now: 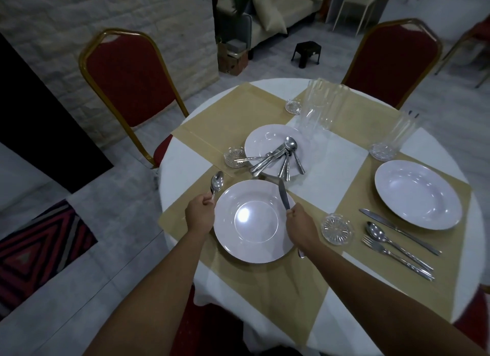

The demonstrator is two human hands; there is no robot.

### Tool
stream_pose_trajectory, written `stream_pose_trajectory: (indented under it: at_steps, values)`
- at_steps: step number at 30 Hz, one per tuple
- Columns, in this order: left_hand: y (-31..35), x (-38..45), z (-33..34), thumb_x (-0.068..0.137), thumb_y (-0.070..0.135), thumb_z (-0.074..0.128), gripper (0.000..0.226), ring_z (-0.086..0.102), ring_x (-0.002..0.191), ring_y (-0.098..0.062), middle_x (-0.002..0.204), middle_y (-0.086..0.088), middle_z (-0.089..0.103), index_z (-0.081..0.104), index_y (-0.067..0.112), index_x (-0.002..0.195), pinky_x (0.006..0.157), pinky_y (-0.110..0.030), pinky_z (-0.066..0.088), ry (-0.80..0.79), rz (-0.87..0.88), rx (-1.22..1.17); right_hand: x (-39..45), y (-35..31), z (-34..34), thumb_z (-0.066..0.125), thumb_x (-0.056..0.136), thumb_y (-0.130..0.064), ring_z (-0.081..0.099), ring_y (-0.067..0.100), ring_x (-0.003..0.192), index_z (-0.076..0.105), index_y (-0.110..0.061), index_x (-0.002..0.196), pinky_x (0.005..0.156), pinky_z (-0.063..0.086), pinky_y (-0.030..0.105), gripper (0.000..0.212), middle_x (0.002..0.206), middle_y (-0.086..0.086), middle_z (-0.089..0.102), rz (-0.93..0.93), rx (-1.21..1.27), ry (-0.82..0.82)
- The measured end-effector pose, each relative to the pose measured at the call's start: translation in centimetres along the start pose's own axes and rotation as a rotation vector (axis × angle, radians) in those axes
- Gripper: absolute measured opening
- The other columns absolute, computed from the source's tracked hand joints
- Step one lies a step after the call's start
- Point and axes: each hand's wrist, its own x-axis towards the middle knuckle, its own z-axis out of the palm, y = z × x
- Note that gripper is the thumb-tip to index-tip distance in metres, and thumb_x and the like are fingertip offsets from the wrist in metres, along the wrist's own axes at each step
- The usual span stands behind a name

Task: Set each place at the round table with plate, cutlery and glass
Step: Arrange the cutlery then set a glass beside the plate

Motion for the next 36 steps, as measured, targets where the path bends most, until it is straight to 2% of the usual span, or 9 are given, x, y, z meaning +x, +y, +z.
stream_pose_trajectory:
  at_steps: [5,10,13,16,20,25,27,32,36]
  values:
    - [0.3,-0.9,0.9,0.09,0.006,0.052,0.026,0.064,0.101,-0.024,0.106,-0.006,0.07,0.071,0.007,0.108,0.087,-0.032,0.049,-0.021,0.02,-0.017,-0.9,1.4,-0.4,0.033,0.101,-0.021,0.054,0.026,0.087,0.048,-0.006,0.11,0.072,0.04,0.034,0.023,0.095,0.004,0.056,0.042,0.039,0.032]
    - [0.1,-1.4,1.7,0.09,0.011,0.054,0.028,0.063,0.106,-0.022,0.112,-0.004,0.07,0.069,0.011,0.114,0.093,-0.033,0.05,-0.057,0.03,0.019,-2.2,3.0,-0.5,0.032,0.101,-0.023,0.057,0.024,0.085,0.046,-0.009,0.11,0.069,0.043,0.034,0.021,0.095,0.006,0.059,0.07,0.059,0.062]
    - [0.1,-1.9,2.1,0.091,0.011,0.054,0.03,0.062,0.107,-0.021,0.114,-0.005,0.069,0.068,0.011,0.117,0.089,-0.029,0.046,-0.061,0.035,0.054,-2.9,3.7,-0.6,0.034,0.101,-0.021,0.056,0.021,0.082,0.046,-0.01,0.108,0.065,0.039,0.031,0.018,0.091,0.004,0.058,0.073,0.068,0.072]
    - [0.2,-2.3,2.6,0.091,0.011,0.054,0.03,0.062,0.107,-0.022,0.114,-0.006,0.069,0.068,0.011,0.117,0.086,-0.026,0.043,-0.058,0.036,0.071,-3.3,4.4,-0.6,0.036,0.101,-0.021,0.057,0.02,0.079,0.046,-0.01,0.104,0.067,0.041,0.031,0.015,0.087,0.005,0.058,0.072,0.073,0.092]
    - [0.2,-2.4,3.0,0.091,0.012,0.055,0.03,0.062,0.109,-0.023,0.116,-0.006,0.069,0.067,0.011,0.119,0.09,-0.028,0.045,-0.072,0.032,0.055,-3.4,4.7,-1.1,0.036,0.101,-0.02,0.054,0.018,0.076,0.049,-0.008,0.105,0.067,0.04,0.031,0.018,0.086,0.003,0.057,0.088,0.072,0.101]
    - [0.6,-2.9,3.5,0.094,0.012,0.054,0.03,0.061,0.111,-0.023,0.119,-0.006,0.067,0.066,0.01,0.121,0.087,-0.026,0.044,-0.094,0.052,0.087,-3.4,5.0,-1.6,0.036,0.102,-0.021,0.055,0.021,0.085,0.052,-0.007,0.11,0.073,0.04,0.03,0.023,0.095,0.006,0.06,0.122,0.057,0.115]
    - [0.5,-2.8,3.5,0.093,0.012,0.054,0.029,0.062,0.11,-0.023,0.118,-0.006,0.068,0.066,0.01,0.12,0.091,-0.029,0.047,-0.101,0.053,0.082,-3.4,5.0,-1.8,0.035,0.102,-0.021,0.056,0.023,0.087,0.053,-0.007,0.11,0.074,0.04,0.03,0.024,0.101,0.01,0.063,0.122,0.043,0.116]
    - [0.1,-2.1,3.5,0.092,0.012,0.055,0.028,0.065,0.103,-0.022,0.114,-0.005,0.069,0.067,0.012,0.118,0.094,-0.039,0.053,-0.129,0.022,0.042,-2.9,4.7,-2.1,0.036,0.1,-0.023,0.061,0.027,0.091,0.056,-0.009,0.105,0.073,0.045,0.033,0.025,0.099,0.009,0.063,0.146,0.009,0.151]
    - [0.4,-1.8,3.4,0.09,0.011,0.056,0.026,0.066,0.101,-0.022,0.109,-0.004,0.07,0.068,0.013,0.114,0.092,-0.043,0.054,-0.144,-0.007,-0.006,-2.6,3.3,-1.8,0.037,0.095,-0.025,0.058,0.028,0.087,0.053,-0.015,0.085,0.074,0.053,0.042,0.021,0.087,0.008,0.059,0.052,-0.045,0.272]
